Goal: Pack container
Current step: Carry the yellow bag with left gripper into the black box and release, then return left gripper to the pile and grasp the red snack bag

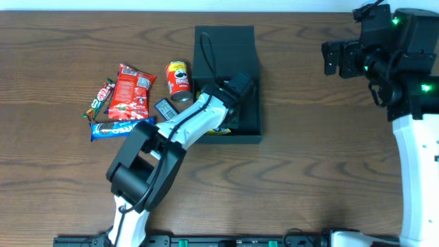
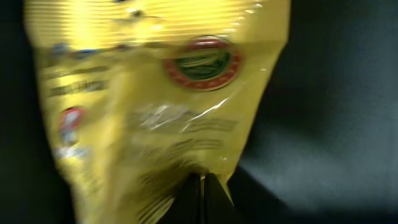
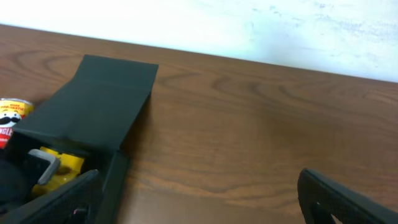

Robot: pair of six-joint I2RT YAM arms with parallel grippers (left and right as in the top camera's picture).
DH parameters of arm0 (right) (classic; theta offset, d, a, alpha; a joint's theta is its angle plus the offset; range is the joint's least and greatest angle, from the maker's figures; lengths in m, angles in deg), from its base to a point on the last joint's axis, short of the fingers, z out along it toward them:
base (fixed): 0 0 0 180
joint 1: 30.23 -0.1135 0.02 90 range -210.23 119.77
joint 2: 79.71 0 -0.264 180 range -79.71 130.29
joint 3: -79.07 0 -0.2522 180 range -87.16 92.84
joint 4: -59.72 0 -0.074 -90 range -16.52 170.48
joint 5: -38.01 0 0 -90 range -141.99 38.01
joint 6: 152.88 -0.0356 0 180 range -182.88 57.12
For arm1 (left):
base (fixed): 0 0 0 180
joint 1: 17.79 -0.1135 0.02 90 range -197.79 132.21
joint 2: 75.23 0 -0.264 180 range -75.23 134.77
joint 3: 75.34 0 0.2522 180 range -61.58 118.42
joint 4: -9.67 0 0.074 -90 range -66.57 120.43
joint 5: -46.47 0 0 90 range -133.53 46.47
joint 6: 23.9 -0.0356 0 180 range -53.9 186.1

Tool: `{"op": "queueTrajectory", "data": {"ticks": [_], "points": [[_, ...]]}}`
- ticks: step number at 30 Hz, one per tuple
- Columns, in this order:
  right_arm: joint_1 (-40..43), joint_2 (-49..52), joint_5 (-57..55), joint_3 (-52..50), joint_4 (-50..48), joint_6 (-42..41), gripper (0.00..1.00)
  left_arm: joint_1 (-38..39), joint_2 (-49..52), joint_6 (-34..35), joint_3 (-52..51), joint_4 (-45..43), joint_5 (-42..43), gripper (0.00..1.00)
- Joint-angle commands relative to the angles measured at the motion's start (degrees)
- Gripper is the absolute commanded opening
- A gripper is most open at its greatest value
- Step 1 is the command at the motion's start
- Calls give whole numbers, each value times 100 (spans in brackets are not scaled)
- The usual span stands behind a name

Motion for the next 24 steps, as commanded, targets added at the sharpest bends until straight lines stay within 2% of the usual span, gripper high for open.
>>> {"op": "queueTrajectory", "data": {"ticks": [1, 8, 14, 17, 20, 24], "points": [[24, 22, 42, 7, 44, -109, 99, -33, 223, -103, -33, 96, -17, 6], [26, 22, 42, 7, 103, -107, 99, -31, 81, -155, 50, 98, 0, 6], [24, 22, 39, 7, 101, -107, 99, -55, -584, -450, 470, 125, -46, 6], [26, 22, 39, 7, 98, -107, 99, -155, -1174, -586, 737, 118, -507, 6], [26, 22, 39, 7, 98, -107, 99, -404, -1700, -597, 767, 142, -1362, 6], [26, 22, 42, 7, 103, -107, 99, -968, -1996, -868, 767, 332, -1510, 7]]}}
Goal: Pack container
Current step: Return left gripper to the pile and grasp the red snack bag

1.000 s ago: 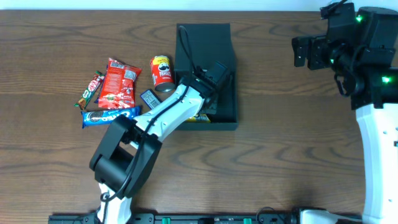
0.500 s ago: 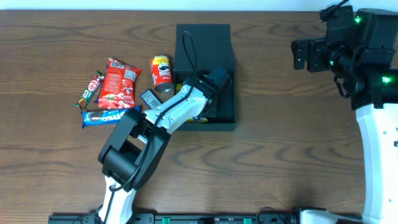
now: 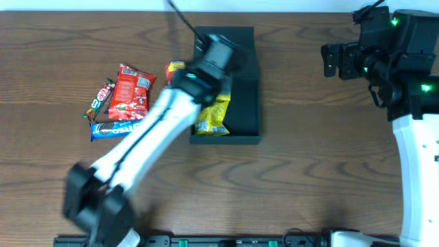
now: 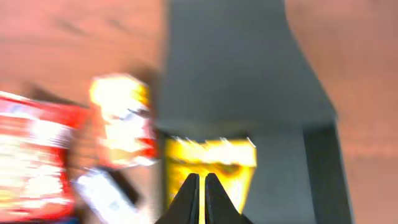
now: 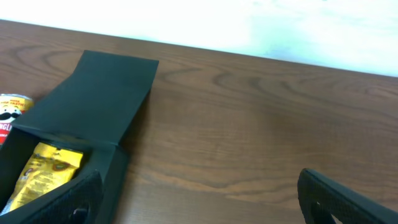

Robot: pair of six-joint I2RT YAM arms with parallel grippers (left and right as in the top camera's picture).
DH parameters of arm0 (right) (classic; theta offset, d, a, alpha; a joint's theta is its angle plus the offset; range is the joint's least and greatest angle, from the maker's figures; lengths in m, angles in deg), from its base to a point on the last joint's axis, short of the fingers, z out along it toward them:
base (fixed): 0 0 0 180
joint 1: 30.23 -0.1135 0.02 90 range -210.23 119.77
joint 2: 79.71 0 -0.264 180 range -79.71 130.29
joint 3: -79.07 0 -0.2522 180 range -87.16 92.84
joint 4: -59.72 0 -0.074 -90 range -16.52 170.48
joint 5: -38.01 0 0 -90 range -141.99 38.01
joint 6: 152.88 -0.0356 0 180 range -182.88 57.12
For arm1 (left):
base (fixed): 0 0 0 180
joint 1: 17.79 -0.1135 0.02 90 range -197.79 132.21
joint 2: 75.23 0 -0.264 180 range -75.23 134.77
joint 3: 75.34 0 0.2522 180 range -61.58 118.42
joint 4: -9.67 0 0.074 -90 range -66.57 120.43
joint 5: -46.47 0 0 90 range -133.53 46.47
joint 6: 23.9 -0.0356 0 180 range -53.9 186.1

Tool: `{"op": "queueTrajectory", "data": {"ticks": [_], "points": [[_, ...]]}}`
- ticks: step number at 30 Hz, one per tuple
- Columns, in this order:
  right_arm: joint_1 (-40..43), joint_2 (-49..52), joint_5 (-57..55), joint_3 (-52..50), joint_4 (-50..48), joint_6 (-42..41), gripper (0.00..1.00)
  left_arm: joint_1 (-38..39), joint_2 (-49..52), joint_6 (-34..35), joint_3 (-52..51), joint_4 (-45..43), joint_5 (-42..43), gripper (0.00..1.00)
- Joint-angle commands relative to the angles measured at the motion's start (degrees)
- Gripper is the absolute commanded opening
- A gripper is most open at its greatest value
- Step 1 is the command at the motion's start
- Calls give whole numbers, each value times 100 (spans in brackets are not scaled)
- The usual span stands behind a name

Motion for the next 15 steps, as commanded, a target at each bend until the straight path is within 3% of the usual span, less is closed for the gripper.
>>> {"op": "queueTrajectory", "data": {"ticks": [1, 6, 8, 10, 13, 15], "points": [[24, 22, 42, 7, 17, -107, 99, -542, -37, -363, 0, 223, -503, 8], [24, 22, 39, 7, 15, -107, 99, -1567, -7, -649, -57, 734, -57, 14], [24, 22, 42, 7, 13, -107, 99, -2006, -7, -651, -144, 776, 258, 27], [24, 22, 42, 7, 11, -107, 99, -2345, -4, -651, -264, 721, 455, 34], [24, 22, 42, 7, 13, -111, 99, -2820, -2, -892, -619, 481, 863, 63], [24, 22, 42, 7, 11, -111, 99, -2990, -2, -1362, -916, 236, 1220, 75]]}}
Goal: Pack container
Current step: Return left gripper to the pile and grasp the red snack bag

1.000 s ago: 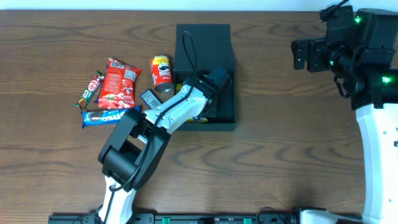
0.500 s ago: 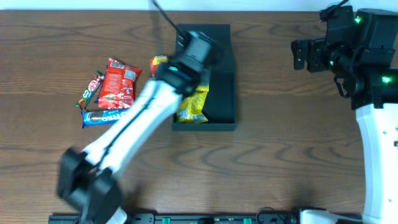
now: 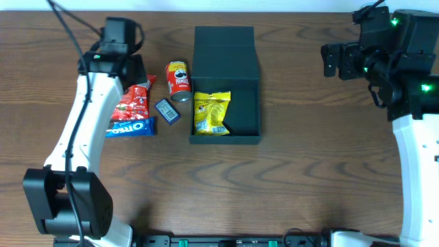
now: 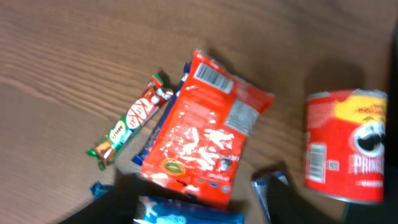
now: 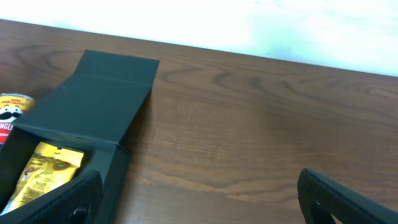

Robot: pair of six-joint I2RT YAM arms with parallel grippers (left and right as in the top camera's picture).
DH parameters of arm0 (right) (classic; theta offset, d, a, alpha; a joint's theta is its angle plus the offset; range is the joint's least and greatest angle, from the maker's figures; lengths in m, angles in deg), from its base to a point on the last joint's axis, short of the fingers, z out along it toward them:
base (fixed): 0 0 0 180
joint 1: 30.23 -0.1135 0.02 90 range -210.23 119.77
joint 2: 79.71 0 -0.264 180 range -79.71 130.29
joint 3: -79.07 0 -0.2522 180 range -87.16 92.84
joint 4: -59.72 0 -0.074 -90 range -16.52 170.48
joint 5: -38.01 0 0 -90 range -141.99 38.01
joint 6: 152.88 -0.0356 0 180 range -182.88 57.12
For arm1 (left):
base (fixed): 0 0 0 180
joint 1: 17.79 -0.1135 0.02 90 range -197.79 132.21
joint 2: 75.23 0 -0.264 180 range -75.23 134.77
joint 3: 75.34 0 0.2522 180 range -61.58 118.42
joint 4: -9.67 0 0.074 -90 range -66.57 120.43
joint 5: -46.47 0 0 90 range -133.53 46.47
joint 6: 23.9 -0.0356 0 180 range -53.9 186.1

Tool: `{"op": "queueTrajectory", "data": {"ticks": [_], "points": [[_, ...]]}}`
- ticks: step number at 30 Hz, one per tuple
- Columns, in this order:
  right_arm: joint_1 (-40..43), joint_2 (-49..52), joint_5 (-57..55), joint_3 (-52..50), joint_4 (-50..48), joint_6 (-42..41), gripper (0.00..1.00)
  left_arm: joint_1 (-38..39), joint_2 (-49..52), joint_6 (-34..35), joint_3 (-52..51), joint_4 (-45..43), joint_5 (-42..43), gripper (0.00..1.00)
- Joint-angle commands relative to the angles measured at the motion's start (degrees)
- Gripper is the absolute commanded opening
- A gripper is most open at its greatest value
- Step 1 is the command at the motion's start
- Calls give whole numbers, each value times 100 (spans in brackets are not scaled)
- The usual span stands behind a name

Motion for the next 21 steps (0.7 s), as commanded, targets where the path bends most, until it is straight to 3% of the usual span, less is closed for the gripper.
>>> {"op": "queueTrajectory", "data": {"ticks": [1, 4, 7, 12, 21], "points": [[20, 22, 26, 7, 7, -109, 99, -190, 42, -809, -463, -245, 730, 79], [20, 22, 26, 7, 7, -151, 99, -227, 42, -1410, -957, -669, 756, 92], [20, 22, 26, 7, 9, -151, 99, -249, 46, -1569, -1303, -1078, 673, 98], [20, 22, 24, 7, 9, -151, 99, -363, 122, -1565, -1696, -1735, 514, 95], [20, 22, 26, 7, 11, -151, 99, -387, 748, -1567, -1801, -2004, 719, 96]]}}
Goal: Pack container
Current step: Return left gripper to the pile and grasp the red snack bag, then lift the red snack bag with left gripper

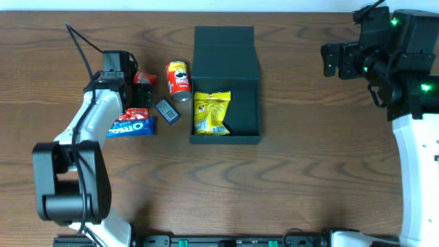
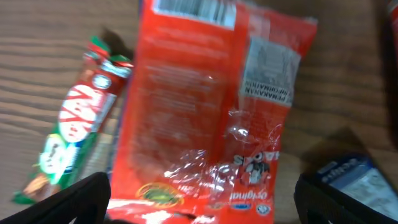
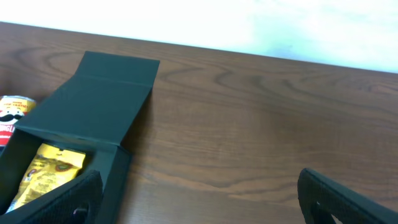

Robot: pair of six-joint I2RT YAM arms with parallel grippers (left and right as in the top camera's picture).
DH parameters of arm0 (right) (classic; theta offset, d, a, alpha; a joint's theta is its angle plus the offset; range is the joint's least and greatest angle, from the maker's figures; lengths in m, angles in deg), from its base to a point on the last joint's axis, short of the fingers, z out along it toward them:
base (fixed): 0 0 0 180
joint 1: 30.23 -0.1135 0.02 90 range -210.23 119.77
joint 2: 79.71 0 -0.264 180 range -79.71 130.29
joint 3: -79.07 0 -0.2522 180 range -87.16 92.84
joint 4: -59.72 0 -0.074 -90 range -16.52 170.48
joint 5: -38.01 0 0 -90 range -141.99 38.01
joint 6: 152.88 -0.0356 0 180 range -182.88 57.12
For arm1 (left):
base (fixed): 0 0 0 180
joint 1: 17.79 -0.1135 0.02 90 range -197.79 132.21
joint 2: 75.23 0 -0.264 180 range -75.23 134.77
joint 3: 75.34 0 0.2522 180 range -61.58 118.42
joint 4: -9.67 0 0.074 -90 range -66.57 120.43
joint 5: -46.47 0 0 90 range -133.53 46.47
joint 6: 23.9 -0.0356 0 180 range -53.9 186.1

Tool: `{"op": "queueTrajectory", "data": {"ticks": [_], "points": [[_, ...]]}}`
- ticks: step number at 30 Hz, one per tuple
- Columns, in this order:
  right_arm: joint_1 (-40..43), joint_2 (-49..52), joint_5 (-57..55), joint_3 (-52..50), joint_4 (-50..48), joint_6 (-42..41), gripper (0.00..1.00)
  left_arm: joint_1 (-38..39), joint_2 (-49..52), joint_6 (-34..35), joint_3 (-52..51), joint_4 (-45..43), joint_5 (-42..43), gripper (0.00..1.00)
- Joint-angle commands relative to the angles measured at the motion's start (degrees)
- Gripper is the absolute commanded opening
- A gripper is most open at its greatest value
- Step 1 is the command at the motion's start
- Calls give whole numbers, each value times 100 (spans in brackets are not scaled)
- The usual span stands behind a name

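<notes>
A black box (image 1: 248, 103) stands open mid-table with its lid (image 1: 224, 42) folded back, and a yellow snack bag (image 1: 211, 113) lies inside; the bag (image 3: 53, 168) also shows in the right wrist view. Left of the box my left gripper (image 1: 141, 91) is open, low over a red snack bag (image 2: 205, 106), one finger on each side of it. Beside the bag lie a KitKat bar (image 2: 74, 140), a small blue packet (image 1: 166, 111), an Oreo pack (image 1: 130, 127) and a Pringles can (image 1: 178, 80). My right gripper (image 1: 343, 60) hangs open over bare table at the far right.
The loose snacks lie close together between the box's left wall and the left arm. Bare wood lies right of the box (image 3: 261, 155). The right arm's white base (image 1: 418, 171) stands along the right edge.
My left gripper has come down closer onto the red snack bag, which now fills its wrist view between the open fingers. The right arm and the box have not moved.
My left gripper was shut on the yellow bag inside the box. Then the bag lay in the box and the gripper was shut above it. Then the gripper was open over the snacks at the left, and now it is low over the red bag.
</notes>
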Motion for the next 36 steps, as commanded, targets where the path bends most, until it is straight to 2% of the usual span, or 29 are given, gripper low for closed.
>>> {"op": "queueTrajectory", "data": {"ticks": [1, 10, 20, 22, 26, 29, 36], "points": [[20, 13, 24, 7, 9, -70, 99, -9, 238, -85, -72, -111, 72, 95], [20, 13, 24, 7, 70, -70, 99, -9, 417, -149, -72, -669, 4, 95], [20, 13, 24, 7, 74, -72, 99, -9, 754, -146, -72, -750, 9, 95], [20, 13, 24, 7, 72, -72, 99, -9, 752, -144, -59, -754, 7, 99], [20, 13, 22, 7, 70, -96, 99, -9, 750, -120, 31, -734, 7, 83], [20, 13, 22, 7, 70, -177, 99, -9, 750, -79, 177, -662, 7, 66], [20, 13, 22, 7, 70, -177, 99, -9, 728, -13, 684, -367, 4, 47]]}}
